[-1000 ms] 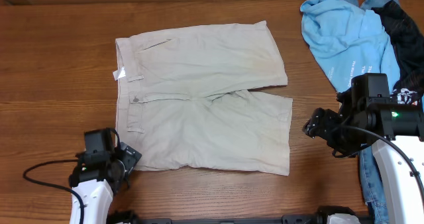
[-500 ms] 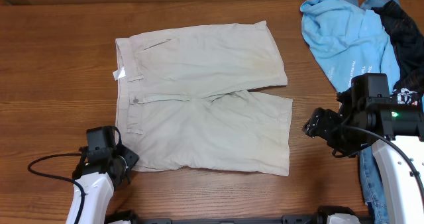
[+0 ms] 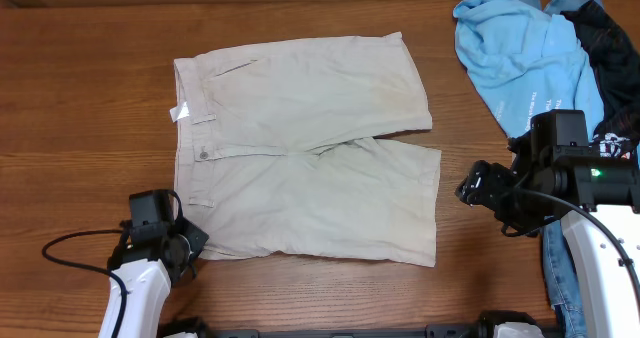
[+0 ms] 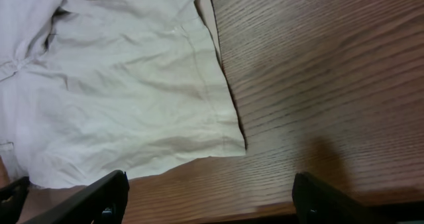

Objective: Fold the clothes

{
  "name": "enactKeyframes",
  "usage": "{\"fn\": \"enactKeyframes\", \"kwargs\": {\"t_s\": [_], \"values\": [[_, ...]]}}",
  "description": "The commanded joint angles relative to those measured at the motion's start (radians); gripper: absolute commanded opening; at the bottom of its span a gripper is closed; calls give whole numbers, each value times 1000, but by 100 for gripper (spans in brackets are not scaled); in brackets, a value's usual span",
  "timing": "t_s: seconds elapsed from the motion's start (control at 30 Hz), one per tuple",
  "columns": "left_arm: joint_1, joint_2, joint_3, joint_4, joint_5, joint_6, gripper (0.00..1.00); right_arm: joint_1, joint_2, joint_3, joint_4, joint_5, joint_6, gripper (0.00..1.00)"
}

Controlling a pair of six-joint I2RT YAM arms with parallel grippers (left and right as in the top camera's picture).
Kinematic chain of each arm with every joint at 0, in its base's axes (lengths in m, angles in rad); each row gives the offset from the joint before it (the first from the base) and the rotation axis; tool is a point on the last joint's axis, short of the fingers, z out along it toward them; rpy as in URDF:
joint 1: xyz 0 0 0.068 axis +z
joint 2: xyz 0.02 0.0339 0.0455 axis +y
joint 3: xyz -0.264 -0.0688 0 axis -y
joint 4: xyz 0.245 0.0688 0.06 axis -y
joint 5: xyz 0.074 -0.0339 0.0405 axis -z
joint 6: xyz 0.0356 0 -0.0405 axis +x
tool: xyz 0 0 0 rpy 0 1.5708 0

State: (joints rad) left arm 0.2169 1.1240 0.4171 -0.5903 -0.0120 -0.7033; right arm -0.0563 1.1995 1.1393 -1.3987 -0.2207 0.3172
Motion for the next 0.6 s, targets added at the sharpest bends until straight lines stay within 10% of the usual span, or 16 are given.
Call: {"fn": "enactKeyframes", "kwargs": {"t_s": [0.0, 0.57], "values": [[6, 18, 34, -34, 5, 46, 4, 5, -19, -43, 7, 2, 33, 83], [5, 18, 244, -244, -44, 90, 4, 5, -19, -500, 292, -378, 101, 80]]}}
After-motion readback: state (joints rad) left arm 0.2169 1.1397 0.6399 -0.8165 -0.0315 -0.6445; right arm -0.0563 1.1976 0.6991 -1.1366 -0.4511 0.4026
